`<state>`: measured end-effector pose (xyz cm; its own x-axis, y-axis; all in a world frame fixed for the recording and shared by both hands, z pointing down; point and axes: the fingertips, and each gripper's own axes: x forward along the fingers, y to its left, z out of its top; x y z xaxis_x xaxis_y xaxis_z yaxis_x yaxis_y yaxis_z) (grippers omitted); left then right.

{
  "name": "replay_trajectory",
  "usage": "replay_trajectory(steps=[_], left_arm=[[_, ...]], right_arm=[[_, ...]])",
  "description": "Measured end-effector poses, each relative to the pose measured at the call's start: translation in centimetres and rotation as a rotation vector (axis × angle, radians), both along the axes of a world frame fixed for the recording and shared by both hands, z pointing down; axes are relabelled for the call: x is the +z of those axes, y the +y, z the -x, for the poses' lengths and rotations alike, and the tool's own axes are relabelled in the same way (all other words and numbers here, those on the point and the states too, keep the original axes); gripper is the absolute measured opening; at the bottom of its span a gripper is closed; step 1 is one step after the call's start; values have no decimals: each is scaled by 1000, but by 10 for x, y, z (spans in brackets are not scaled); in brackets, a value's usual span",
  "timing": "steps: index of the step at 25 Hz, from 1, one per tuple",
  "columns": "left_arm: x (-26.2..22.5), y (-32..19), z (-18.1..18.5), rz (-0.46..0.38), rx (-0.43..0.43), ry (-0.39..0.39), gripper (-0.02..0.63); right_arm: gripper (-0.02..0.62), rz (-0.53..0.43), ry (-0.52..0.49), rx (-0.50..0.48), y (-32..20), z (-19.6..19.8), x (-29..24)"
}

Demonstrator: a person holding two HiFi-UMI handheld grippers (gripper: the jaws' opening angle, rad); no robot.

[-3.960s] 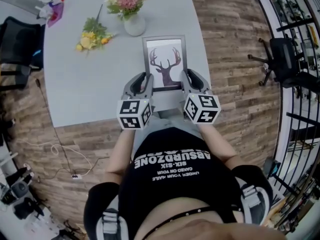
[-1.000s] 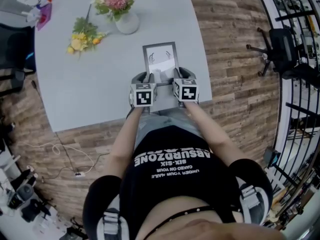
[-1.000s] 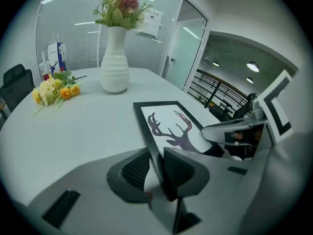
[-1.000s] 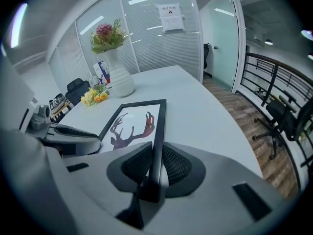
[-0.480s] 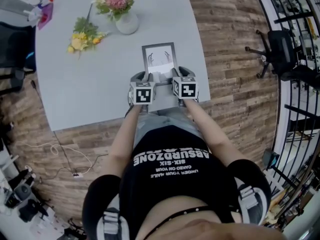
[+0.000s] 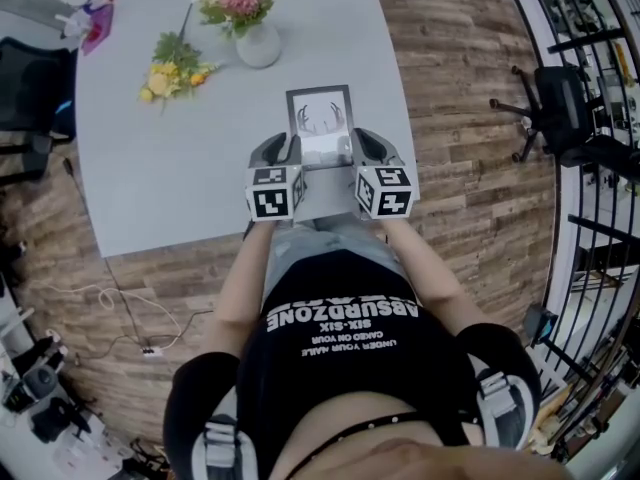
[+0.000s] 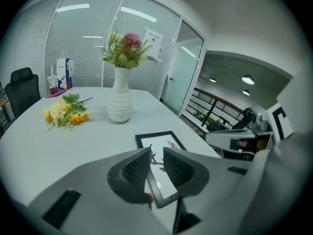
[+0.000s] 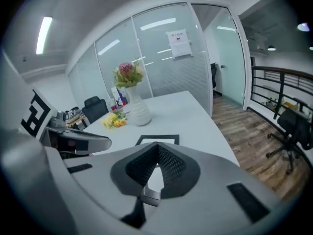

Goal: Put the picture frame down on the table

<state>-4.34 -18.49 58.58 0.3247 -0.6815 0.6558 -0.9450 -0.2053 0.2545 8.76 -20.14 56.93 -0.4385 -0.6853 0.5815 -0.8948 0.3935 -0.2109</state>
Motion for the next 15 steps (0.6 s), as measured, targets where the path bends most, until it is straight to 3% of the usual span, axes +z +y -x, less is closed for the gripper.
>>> replay_trajectory(steps=[3, 7, 15], left_arm=[[-30, 2, -1, -71, -11, 21, 37], [-64, 10, -5, -159, -11, 48, 18], [-103, 39, -14, -208, 45, 118, 17]], right_arm=[[15, -33, -76, -4, 6, 4, -25], [15, -69, -127, -10, 16, 6, -55], [15, -122, -153, -42, 38, 4, -93]])
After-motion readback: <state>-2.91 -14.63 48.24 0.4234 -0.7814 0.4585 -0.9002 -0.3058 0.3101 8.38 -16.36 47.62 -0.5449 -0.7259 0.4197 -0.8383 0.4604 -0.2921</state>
